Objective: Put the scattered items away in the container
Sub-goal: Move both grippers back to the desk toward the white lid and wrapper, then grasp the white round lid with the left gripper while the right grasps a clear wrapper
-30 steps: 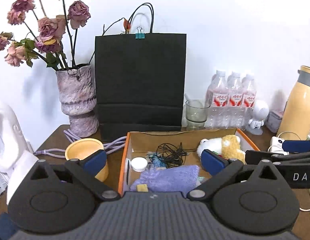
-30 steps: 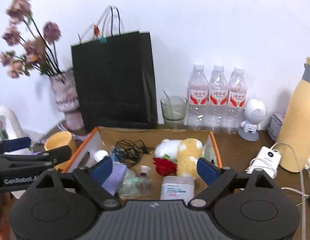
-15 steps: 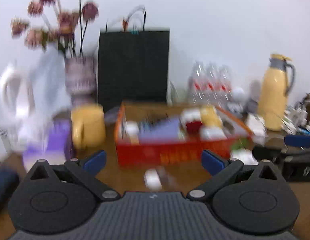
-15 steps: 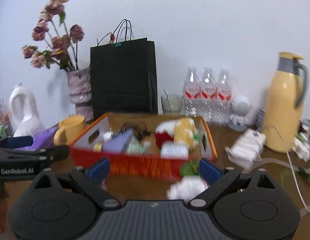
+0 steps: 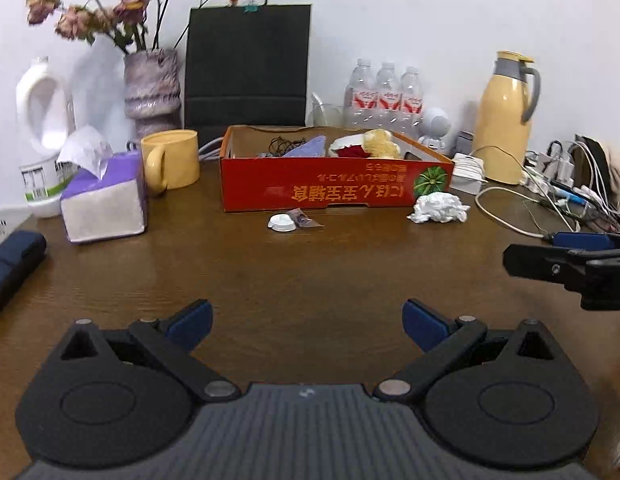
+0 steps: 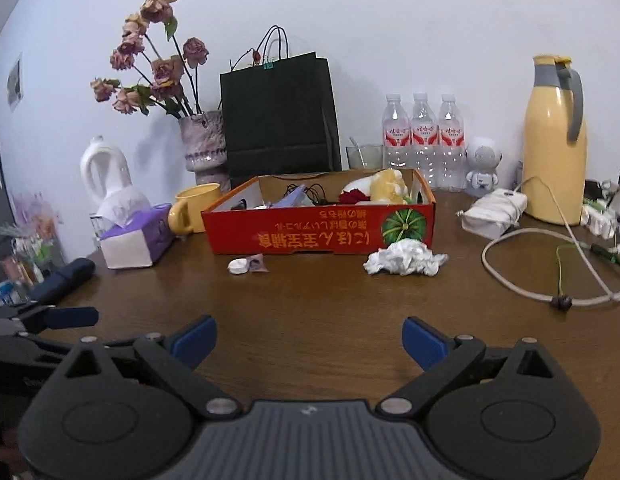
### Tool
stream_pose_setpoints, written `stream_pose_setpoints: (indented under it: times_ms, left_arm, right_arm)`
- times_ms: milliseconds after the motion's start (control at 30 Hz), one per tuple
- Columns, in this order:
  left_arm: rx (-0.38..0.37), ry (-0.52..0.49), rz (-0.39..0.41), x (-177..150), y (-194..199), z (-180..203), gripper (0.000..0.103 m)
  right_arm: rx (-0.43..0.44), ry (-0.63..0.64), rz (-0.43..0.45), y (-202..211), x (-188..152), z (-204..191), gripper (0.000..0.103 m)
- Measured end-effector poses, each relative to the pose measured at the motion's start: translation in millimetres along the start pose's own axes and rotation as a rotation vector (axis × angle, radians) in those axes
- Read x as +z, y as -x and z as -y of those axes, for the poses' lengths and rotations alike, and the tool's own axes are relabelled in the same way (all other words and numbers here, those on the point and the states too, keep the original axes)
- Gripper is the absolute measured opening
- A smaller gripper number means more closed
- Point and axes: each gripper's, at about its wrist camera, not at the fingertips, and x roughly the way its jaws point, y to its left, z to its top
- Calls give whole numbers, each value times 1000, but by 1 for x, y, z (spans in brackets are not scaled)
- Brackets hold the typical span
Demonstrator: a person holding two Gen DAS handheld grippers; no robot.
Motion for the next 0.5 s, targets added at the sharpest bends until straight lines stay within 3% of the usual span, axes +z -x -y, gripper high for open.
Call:
stream_pose_setpoints:
  times_ms: [167, 267, 300, 467, 500]
  left_arm:
    - [5, -1, 1, 15, -22, -13, 102]
    - [23, 1, 12, 33, -41, -26, 89]
    - [27, 8, 11, 40, -49, -31, 84]
    - [28, 77, -80, 61, -98, -51, 73]
    - [19, 84, -97, 62, -106, -54, 70]
  right_arm:
    - [-25, -60, -61, -30, 17, 21, 95]
    - [26, -48, -86, -52, 29, 22, 86]
    - [37, -29, -93, -60, 34, 18, 78]
    - [123, 50, -124, -118, 56, -7, 74]
    - [152, 59, -142, -131, 59, -13, 69]
